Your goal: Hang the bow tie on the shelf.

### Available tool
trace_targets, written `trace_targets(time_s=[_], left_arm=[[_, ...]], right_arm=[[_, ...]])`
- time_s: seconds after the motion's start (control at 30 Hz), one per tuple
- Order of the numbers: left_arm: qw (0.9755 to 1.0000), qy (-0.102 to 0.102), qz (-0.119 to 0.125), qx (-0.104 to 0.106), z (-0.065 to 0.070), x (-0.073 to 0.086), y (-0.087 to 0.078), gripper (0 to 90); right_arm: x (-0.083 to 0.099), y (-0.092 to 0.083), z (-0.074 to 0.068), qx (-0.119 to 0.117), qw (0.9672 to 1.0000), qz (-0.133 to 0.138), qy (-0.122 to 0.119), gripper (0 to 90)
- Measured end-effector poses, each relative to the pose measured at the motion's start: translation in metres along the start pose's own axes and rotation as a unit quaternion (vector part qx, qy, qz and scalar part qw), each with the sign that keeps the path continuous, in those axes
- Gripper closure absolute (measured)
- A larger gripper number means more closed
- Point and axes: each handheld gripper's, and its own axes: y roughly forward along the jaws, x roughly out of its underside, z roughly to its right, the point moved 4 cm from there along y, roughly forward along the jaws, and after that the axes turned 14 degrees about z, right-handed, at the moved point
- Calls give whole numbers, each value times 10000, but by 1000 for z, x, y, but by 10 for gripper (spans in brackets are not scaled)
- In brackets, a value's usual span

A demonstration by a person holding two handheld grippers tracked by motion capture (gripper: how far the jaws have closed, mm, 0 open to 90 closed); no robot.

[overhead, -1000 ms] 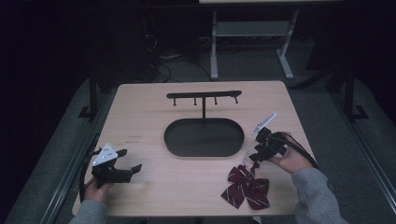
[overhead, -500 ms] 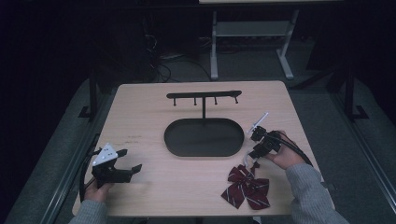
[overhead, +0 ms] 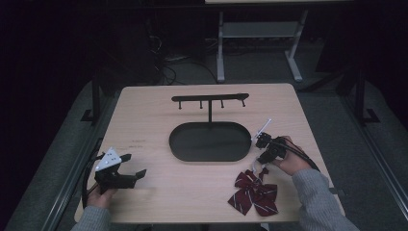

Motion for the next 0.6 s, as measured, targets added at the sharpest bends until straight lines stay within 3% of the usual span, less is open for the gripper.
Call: trace_targets(time_s=[0.2, 0.37, 0.6], left_arm=[[10000, 2, -2, 2, 0, 0, 0, 129], [10000, 6, -7, 1, 0, 0, 0, 129], [10000, -9, -14, -8, 1, 0, 0, 129]], right_arm=[[0, 0, -2, -74, 10000, -23, -23, 864], [-1, 0, -5, -171, 9998, -70, -30, 876], [-4, -12, -15, -262, 9995, 110, -127, 878]])
